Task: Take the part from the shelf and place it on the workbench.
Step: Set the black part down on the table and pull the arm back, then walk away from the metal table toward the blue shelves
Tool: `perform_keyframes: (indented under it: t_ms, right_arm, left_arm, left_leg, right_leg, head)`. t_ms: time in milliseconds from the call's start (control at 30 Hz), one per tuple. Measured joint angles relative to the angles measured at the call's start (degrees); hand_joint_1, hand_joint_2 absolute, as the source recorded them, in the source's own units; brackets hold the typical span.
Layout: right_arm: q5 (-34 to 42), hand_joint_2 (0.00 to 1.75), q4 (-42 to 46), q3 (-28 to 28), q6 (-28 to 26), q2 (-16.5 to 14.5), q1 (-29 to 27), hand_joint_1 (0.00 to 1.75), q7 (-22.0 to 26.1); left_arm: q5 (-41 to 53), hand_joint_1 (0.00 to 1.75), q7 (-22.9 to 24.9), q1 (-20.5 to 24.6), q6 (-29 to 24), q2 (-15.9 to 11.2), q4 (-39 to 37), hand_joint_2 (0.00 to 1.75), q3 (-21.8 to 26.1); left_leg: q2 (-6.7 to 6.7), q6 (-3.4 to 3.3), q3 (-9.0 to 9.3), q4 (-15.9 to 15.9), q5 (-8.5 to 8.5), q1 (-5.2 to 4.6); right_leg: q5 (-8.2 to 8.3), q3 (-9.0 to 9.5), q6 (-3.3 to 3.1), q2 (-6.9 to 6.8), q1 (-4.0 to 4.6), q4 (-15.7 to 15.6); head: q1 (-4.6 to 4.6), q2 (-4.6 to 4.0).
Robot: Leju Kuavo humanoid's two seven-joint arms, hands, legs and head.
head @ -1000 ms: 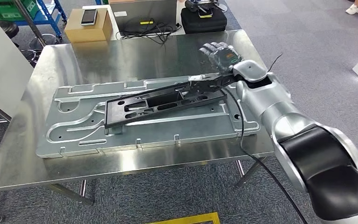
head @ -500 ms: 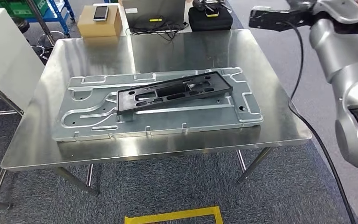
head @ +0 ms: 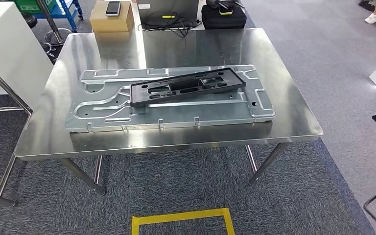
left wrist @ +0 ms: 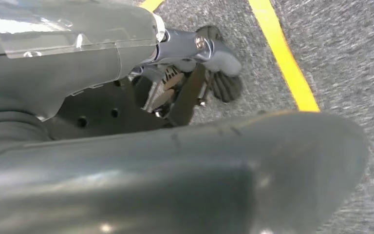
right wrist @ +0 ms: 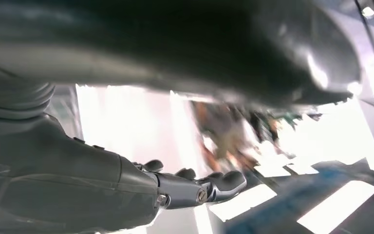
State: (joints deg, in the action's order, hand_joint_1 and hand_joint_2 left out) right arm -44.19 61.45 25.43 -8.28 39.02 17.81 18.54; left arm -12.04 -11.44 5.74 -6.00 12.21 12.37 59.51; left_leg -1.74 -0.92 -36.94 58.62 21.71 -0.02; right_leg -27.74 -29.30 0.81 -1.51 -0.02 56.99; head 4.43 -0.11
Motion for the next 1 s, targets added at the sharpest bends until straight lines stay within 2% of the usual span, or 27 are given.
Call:
perform_keyframes:
  t_ms: [33, 67, 133, 167, 200, 233, 267, 300, 333, 367, 400, 433, 467, 500, 533, 567, 600, 633, 667, 700, 733, 767, 800, 833, 900, 933, 1000]
  right_arm:
    - [0.1, 0.00, 0.5, 3.4, 0.2, -2.6, -3.2, 0.00, 1.1]
    - [0.0, 0.00, 0.8, 6.4, 0.1, -5.1, -6.0, 0.00, 2.4]
    - [-1.0, 0.00, 1.3, 11.4, -0.4, -9.2, -10.2, 0.00, 4.6]
    - [-1.5, 0.00, 1.6, 13.4, -0.3, -10.7, -11.6, 0.00, 4.9]
    - [-1.9, 0.00, 1.9, 15.2, 0.3, -11.9, -12.5, 0.00, 4.8]
    - [-1.9, 0.00, 2.3, 16.7, 1.4, -12.9, -13.2, 0.00, 4.3]
    - [-1.7, 0.00, 2.7, 18.1, 2.9, -13.8, -13.8, 0.00, 3.5]
    - [-1.3, 0.00, 2.9, 19.5, 4.8, -14.9, -14.3, 0.00, 2.7]
    - [-0.7, 0.00, 3.0, 20.9, 6.5, -16.1, -14.8, 0.00, 2.1]
    - [-0.2, 0.00, 2.7, 22.6, 7.6, -17.5, -15.1, 0.00, 2.1]
    - [0.0, 0.00, 1.8, 24.3, 8.1, -19.1, -15.4, 0.00, 2.6]
    - [0.2, 0.00, 0.1, 26.0, 7.8, -20.6, -15.4, 0.00, 3.4]
    - [0.2, 0.00, -2.5, 27.7, 7.1, -21.8, -15.4, 0.00, 4.4]
    - [0.3, 0.00, -5.9, 29.3, 6.2, -22.9, -15.3, 0.00, 5.1]
    - [0.4, 0.00, -9.8, 31.1, 5.2, -23.8, -15.2, 0.00, 4.9]
    - [0.5, 0.00, -14.2, 33.0, 4.2, -24.6, -15.1, 0.00, 3.7]
    - [0.4, 0.00, -18.7, 34.8, 3.3, -25.7, -14.9, 0.00, 1.4]
    - [0.2, 0.00, -23.0, 36.2, 2.6, -26.8, -14.8, 0.00, -1.6]
    - [0.2, 0.00, -26.9, 37.3, 2.3, -28.4, -14.7, 0.00, -4.7]
    - [0.6, 0.00, -30.2, 38.1, 2.4, -30.1, -14.6, 0.00, -7.4]
    - [1.5, 0.00, -33.0, 38.9, 2.9, -32.0, -14.5, 0.00, -9.5]
    - [2.7, 0.00, -35.6, 40.0, 3.6, -34.1, -14.2, 0.00, -11.4]
    - [3.6, 0.00, -37.7, 41.1, 4.3, -35.9, -13.9, 0.00, -12.8]
    - [3.9, 0.00, -39.6, 42.2, 5.0, -37.9, -13.5, 0.00, -14.0]
    - [2.8, 0.00, -42.4, 43.4, 6.3, -41.1, -12.7, 0.00, -15.3]
    - [1.8, 0.00, -43.4, 43.5, 6.9, -42.3, -12.4, 0.00, -15.5]
    - [-0.3, 0.00, -45.1, 43.5, 7.4, -44.2, -12.1, 0.00, -15.5]
  left_arm:
    - [0.0, 0.00, 0.0, 0.0, 0.0, 0.1, 0.0, 0.00, 0.2]
    - [0.0, 0.00, 0.0, 0.0, -0.1, 0.1, 0.0, 0.00, 0.3]
    - [0.0, 0.00, 0.0, 0.0, -0.1, 0.2, 0.0, 0.00, 0.5]
    - [0.0, 0.00, 0.0, 0.0, -0.1, 0.2, 0.0, 0.00, 0.5]
    - [0.0, 0.00, 0.0, 0.0, -0.1, 0.2, 0.0, 0.00, 0.5]
    - [0.0, 0.00, 0.0, 0.0, -0.1, 0.2, 0.0, 0.00, 0.5]
    - [0.0, 0.00, 0.1, 0.1, -0.1, 0.2, 0.0, 0.00, 0.5]
    - [0.0, 0.00, 0.2, 0.3, -0.1, 0.2, 0.0, 0.00, 0.5]
    - [0.0, 0.00, 0.3, 0.4, -0.1, 0.2, 0.0, 0.00, 0.5]
    - [0.0, 0.00, 0.5, 0.6, -0.1, 0.2, 0.0, 0.00, 0.5]
    - [0.0, 0.00, 0.7, 0.7, -0.1, 0.2, 0.0, 0.00, 0.5]
    - [0.0, 0.00, 0.9, 0.7, -0.1, 0.1, 0.1, 0.00, 0.5]
    - [0.0, 0.00, 1.1, 0.7, -0.1, 0.2, 0.1, 0.00, 0.5]
    - [0.0, 0.00, 1.3, 0.7, -0.1, 0.2, 0.1, 0.00, 0.5]
    - [0.0, 0.00, 1.5, 0.7, -0.1, 0.1, 0.0, 0.00, 0.5]
    - [0.0, 0.00, 1.7, 0.7, -0.1, 0.1, 0.0, 0.00, 0.5]
    - [0.0, 0.00, 1.9, 0.7, -0.1, 0.1, 0.0, 0.00, 0.5]
    - [0.0, 0.00, 2.0, 0.7, -0.1, 0.0, 0.0, 0.00, 0.5]
    - [0.0, 0.00, 2.0, 0.6, -0.1, 0.0, 0.0, 0.00, 0.4]
    - [0.0, 0.00, 2.1, 0.5, -0.1, -0.1, 0.0, 0.00, 0.4]
    - [0.0, 0.00, 2.1, 0.4, 0.0, -0.1, 0.0, 0.00, 0.3]
    - [0.0, 0.00, 2.1, 0.4, 0.0, -0.2, 0.0, 0.00, 0.3]
    - [0.0, 0.00, 2.1, 0.4, 0.0, -0.3, 0.0, 0.00, 0.2]
    - [0.0, 0.00, 2.2, 0.5, 0.0, -0.4, 0.1, 0.00, 0.2]
    - [0.0, 0.00, 2.3, 0.7, 0.0, -0.8, 0.1, 0.00, -0.1]
    - [0.0, 0.00, 2.5, 0.7, 0.0, -0.9, 0.2, 0.00, -0.2]
    - [0.0, 0.00, 2.8, 0.6, -0.1, -1.2, 0.2, 0.00, -0.6]
  left_leg:
    - [0.25, 0.33, -0.29, 0.8, 1.26, 0.06]
    - [0.51, 0.65, -0.85, 2.5, 3.60, 0.09]
    - [0.87, 1.29, -2.37, 9.0, 9.99, 0.20]
    - [0.94, 1.59, -2.91, 12.6, 12.13, 0.23]
    - [1.01, 1.78, -2.86, 15.2, 12.75, 0.24]
    - [1.07, 1.82, -1.98, 16.1, 11.93, 0.23]
    - [1.10, 1.68, -0.09, 15.0, 10.28, 0.21]
    - [1.10, 1.36, 2.85, 12.0, 8.81, 0.13]
    - [1.09, 0.93, 6.79, 7.5, 8.38, -0.06]
    - [1.10, 0.53, 10.48, 2.6, 8.83, -0.25]
    - [1.13, 0.18, 13.19, -1.1, 9.61, -0.47]
    - [1.19, -0.12, 14.71, -3.5, 10.21, -0.69]
    - [1.27, -0.39, 14.79, -4.3, 9.97, -0.73]
    - [1.44, -0.71, 14.35, -4.5, 9.19, -0.66]
    - [1.61, -1.09, 13.76, -4.8, 8.26, -0.55]
    - [1.77, -1.43, 12.98, -5.2, 7.23, -0.41]
    - [1.95, -1.66, 12.04, -5.3, 6.31, -0.33]
    - [2.05, -1.78, 11.02, -5.3, 5.51, -0.35]
    - [2.19, -1.74, 10.01, -5.2, 4.78, -0.33]
    - [2.34, -1.57, 8.92, -4.9, 4.12, -0.30]
    - [2.51, -1.30, 7.76, -4.5, 3.53, -0.20]
    - [2.66, -0.98, 6.50, -3.8, 3.05, -0.07]
    - [2.77, -0.61, 5.15, -3.0, 2.67, 0.06]
    - [2.87, -0.20, 3.87, -2.0, 2.43, 0.15]
    - [2.98, 0.66, 1.96, 0.0, 2.03, 0.14]
    - [3.03, 1.12, 1.45, 0.4, 1.72, 0.12]
    - [3.08, 2.03, 0.88, 0.6, 0.82, 0.31]
  right_leg:
    - [0.59, -0.35, -0.43, -0.16, -0.10, -0.3]
    - [1.21, -0.89, -0.76, -0.30, -0.31, -0.5]
    - [2.44, -2.60, -1.12, -0.43, -0.54, -0.4]
    - [3.10, -3.64, -1.13, -0.40, -0.62, -0.2]
    - [3.79, -4.74, -1.12, -0.33, -0.66, -0.1]
    - [4.47, -5.81, -1.07, -0.21, -0.66, 0.1]
    - [5.14, -6.81, -1.00, -0.06, -0.62, 0.2]
    - [5.81, -7.65, -0.92, 0.09, -0.58, 0.3]
    - [6.41, -8.25, -0.77, 0.22, -0.49, 0.4]
    - [7.00, -8.61, -0.58, 0.29, -0.41, 0.5]
    - [7.61, -8.70, -0.34, 0.31, -0.40, 0.5]
    - [8.26, -8.65, -0.03, 0.32, -0.38, 0.2]
    - [9.00, -8.59, 0.29, 0.31, -0.38, -0.2]
    - [9.42, -8.66, 0.56, 0.40, -0.49, -0.6]
    - [8.72, -8.95, 0.84, 0.55, -0.58, -0.4]
    - [6.61, -9.48, 1.11, 0.72, -0.67, 0.8]
    - [3.35, -10.17, 1.36, 0.88, -0.79, 3.3]
    - [-0.23, -10.89, 1.64, 0.96, -0.84, 6.7]
    - [-2.81, -11.48, 1.89, 1.00, -0.92, 10.7]
    - [-3.68, -11.70, 2.12, 1.00, -1.07, 14.2]
    - [-2.97, -11.36, 2.33, 1.00, -1.28, 16.3]
    - [-1.30, -10.17, 2.58, 0.99, -1.59, 16.8]
    - [0.22, -7.89, 2.88, 0.99, -1.96, 15.1]
    - [0.45, -4.84, 3.18, 1.03, -2.29, 11.7]
    - [-1.96, 0.47, 2.76, 1.30, -2.35, 4.4]
    - [-3.27, 1.58, 2.16, 1.43, -2.13, 2.4]
    - [-3.34, 1.09, 0.63, 1.43, -1.86, 1.5]
  head:
    - [-0.01, 0.00]
    - [-0.01, 0.00]
    - [-0.01, 0.00]
    - [-0.01, 0.00]
    - [-0.01, 0.00]
    - [0.00, 0.00]
    - [0.00, 0.00]
    - [0.00, 0.00]
    - [0.01, 0.00]
    - [0.01, 0.00]
    - [0.00, 0.00]
    - [0.02, 0.00]
    - [0.02, 0.00]
    - [0.02, 0.00]
    - [0.03, 0.00]
    - [0.01, 0.00]
    - [0.01, 0.00]
    - [0.01, 0.00]
    - [0.01, 0.00]
    - [0.01, 0.00]
    - [0.01, 0.00]
    - [0.00, 0.00]
    - [0.00, 0.00]
    - [-0.08, 0.00]
    - [-0.21, 0.00]
    - [-0.28, 0.00]
    - [-0.26, 0.00]
